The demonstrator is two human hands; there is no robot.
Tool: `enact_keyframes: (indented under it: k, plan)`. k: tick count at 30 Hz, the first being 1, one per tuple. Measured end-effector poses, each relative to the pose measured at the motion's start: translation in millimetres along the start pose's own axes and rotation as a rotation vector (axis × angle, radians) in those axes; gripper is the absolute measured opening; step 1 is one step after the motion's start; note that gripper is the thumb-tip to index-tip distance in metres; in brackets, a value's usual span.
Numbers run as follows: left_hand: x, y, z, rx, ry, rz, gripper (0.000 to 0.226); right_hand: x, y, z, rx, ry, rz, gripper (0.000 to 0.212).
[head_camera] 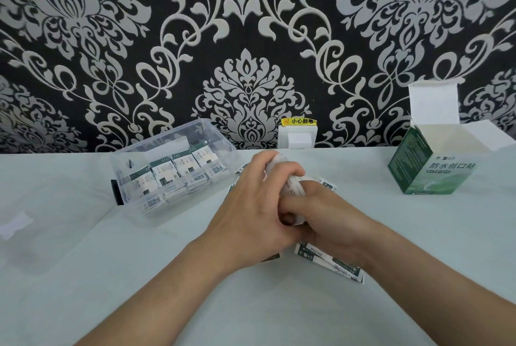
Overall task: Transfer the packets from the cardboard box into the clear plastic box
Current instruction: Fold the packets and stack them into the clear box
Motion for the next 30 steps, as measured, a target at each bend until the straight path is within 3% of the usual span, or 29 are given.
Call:
enact_keyframes:
  k: [7, 11, 13, 19, 25, 30]
  plan:
    - [1.1, -1.6, 4.6, -0.015, 0.120, -0.053, 0.059, 12.3, 1.5, -10.2, 0.026, 0.016, 0.018, 0.017]
    - [13.4, -5.3, -21.3, 0.145, 0.653, -0.030, 0.040, 30.8, 3.0, -28.7, 0.110, 0.460, 0.145, 0.046]
    - [17.4, -7.4, -29.8, 0.176, 0.713, -0.011, 0.035, 29.6, 5.2, -39.2, 0.183, 0.603, 0.173, 0.050]
    - [6.5, -5.0, -31.2, 0.282, 1.014, -0.014, 0.014, 18.9, 10.3, -45.5, 0.286, 0.463, 0.093, 0.040]
    - [10.6, -2.2, -42.3, 0.411, 1.250, 0.142, 0.018, 15.8, 8.6, -40.6, 0.225, 0.317, 0.025, 0.038]
    - [15.5, 0.3, -46.2, 0.435, 1.292, 0.210, 0.013, 12.0, 10.3, -40.7, 0.195, 0.274, -0.072, 0.032]
Point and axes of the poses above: each hand's wrist, its own y-axis away from the middle knuckle, its own x-axis out of the back of the hand, z = x × y, the point moved 10 cm from there along -y, towards the middle knuckle, and after that the axes turned 5 degrees about -z, right-handed, at the moved point
